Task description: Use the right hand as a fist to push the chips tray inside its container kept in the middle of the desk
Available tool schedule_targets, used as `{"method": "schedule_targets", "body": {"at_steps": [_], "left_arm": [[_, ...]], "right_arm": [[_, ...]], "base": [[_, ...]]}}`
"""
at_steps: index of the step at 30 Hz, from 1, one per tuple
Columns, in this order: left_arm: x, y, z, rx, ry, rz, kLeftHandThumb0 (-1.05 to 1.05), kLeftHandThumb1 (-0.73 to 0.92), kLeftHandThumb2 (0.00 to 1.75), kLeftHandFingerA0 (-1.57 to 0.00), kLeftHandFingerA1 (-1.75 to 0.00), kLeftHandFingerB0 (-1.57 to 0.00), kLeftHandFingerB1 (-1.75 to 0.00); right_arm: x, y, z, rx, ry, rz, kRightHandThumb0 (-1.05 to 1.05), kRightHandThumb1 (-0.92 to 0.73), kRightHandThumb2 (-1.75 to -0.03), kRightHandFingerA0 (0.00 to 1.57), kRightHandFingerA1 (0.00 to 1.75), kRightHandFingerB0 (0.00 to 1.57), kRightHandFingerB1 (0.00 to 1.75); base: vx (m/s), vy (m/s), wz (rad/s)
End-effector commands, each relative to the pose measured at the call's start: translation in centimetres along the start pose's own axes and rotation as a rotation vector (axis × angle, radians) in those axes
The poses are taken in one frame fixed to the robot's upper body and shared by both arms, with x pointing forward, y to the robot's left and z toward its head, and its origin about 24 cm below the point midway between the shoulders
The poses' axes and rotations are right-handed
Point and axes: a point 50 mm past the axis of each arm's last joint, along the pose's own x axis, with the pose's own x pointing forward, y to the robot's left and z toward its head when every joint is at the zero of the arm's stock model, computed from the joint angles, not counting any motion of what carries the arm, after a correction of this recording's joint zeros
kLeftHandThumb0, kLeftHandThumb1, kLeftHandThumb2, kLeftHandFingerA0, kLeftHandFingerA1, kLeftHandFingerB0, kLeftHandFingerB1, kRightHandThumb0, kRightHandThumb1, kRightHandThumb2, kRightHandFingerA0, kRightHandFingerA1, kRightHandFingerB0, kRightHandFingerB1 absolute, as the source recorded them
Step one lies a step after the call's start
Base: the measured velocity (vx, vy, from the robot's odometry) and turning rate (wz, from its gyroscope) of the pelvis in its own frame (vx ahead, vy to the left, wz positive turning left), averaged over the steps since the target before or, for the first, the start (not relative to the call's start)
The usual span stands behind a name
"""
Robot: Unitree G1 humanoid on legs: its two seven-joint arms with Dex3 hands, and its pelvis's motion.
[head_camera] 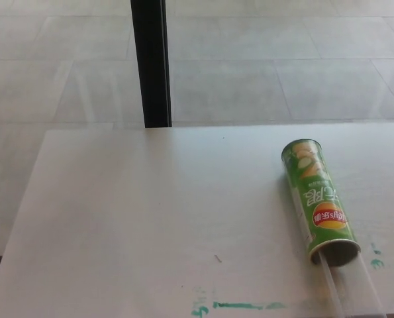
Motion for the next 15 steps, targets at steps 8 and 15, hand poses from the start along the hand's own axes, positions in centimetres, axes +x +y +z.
{"method": "schedule_targets", "body": {"at_steps": [8, 15], "left_arm": [[0.1, 0.3, 0.6, -0.003, -0.014, 0.022, -0.74, 0.72, 1.10, -0.55, -0.72, -0.41, -0.60], [0.1, 0.1, 0.6, -0.042, -0.017, 0.016, -0.77, 0.70, 1.09, -0.57, -0.73, -0.43, -0.61]], "right_arm": [[1.1, 1.0, -1.8, -0.196, 0.262, 0.239, -0.75, -0.59, -0.58, 0.98, 0.77, 0.70, 0.55], [2.7, 0.5, -2.9, -0.312, 0.352, 0.188, -0.75, -0.60, -0.59, 0.99, 0.84, 0.68, 0.57]], "base": [[0.00, 0.000, 0.00], [0.00, 0.000, 0.00]]}}
